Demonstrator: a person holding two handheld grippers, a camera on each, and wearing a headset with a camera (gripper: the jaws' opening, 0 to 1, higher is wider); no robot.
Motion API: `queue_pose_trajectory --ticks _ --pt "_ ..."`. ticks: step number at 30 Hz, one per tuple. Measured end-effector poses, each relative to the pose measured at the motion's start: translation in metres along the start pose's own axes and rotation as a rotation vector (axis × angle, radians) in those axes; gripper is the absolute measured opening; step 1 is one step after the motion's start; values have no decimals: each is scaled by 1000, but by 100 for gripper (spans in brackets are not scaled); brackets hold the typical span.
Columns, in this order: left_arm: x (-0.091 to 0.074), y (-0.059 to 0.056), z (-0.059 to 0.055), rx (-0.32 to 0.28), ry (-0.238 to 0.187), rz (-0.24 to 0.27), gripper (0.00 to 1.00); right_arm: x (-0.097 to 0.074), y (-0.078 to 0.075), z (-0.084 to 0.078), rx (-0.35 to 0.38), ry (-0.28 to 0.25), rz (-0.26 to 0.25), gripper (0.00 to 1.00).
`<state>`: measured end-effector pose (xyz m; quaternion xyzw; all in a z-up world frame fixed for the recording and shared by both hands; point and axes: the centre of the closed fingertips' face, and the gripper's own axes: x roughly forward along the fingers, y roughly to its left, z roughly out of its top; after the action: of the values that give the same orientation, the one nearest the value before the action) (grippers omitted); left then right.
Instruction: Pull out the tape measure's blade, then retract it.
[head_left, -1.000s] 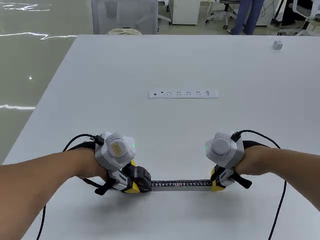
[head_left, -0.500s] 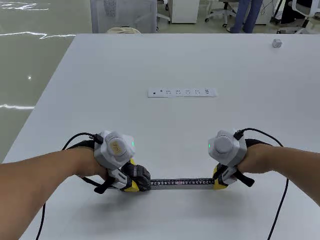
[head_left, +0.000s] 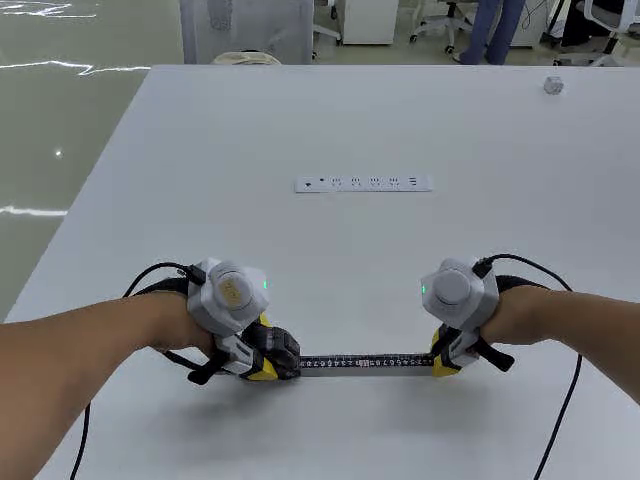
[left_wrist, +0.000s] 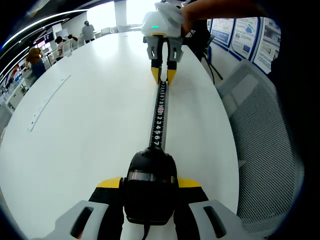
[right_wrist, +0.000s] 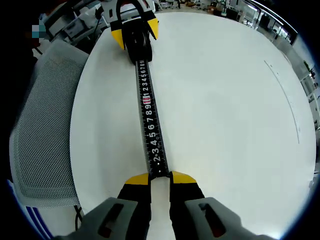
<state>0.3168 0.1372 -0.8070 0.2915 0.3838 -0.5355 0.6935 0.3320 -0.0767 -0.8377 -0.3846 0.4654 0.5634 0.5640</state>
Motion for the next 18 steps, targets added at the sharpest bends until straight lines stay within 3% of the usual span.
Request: queue_pose_trajectory --ticks 18 --pt "0 1 0 -2 -3 1 35 -2 -1 -7 11 6 -4 11"
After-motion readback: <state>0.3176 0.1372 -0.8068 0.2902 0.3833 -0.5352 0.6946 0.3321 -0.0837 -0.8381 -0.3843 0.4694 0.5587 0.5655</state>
